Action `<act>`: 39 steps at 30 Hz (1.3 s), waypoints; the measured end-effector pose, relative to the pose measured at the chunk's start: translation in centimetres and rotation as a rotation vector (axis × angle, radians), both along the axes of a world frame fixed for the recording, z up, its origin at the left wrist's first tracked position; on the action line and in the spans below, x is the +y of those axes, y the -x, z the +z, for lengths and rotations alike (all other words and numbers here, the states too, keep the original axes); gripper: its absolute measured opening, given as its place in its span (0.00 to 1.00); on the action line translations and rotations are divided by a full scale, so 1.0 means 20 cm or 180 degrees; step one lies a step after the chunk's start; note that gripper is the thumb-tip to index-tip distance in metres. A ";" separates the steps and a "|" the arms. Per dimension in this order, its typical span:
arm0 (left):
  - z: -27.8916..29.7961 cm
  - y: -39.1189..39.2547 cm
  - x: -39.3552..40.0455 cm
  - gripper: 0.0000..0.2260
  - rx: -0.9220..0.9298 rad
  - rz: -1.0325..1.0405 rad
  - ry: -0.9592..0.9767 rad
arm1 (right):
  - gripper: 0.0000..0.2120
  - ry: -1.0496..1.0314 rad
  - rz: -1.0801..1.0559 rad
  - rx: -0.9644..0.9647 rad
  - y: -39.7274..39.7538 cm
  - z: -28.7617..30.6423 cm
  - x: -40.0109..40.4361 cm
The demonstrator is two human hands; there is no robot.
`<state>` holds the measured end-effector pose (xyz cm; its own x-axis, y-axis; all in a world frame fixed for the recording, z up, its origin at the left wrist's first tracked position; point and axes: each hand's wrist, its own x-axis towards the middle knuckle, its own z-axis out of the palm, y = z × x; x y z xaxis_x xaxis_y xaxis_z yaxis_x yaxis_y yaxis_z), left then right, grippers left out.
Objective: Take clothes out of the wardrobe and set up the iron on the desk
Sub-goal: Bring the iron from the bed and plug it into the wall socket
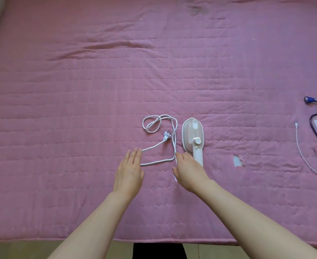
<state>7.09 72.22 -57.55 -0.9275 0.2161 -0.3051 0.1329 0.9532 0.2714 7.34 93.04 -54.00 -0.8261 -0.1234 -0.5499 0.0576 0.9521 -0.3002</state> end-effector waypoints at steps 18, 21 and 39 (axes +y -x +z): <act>-0.46 0.28 -0.02 0.07 -0.0409 0.0612 -0.1595 | 0.17 0.0079 -0.1825 -0.0621 0.50 -0.65 -0.04; -0.38 0.26 -0.02 0.06 -0.0167 0.1033 -0.1969 | 0.17 0.0226 -0.1996 -0.0586 0.51 -0.71 -0.05; -0.26 0.45 -0.07 0.08 0.0587 0.2215 -0.2928 | 0.24 0.1753 -0.2034 -0.0185 0.36 -0.68 -0.03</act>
<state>-1.98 70.91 -62.66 -0.9467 -0.2868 -0.1464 -0.2314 0.2898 0.9287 0.16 92.41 -67.60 -0.8005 0.0950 -0.5918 0.5649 0.4497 -0.6919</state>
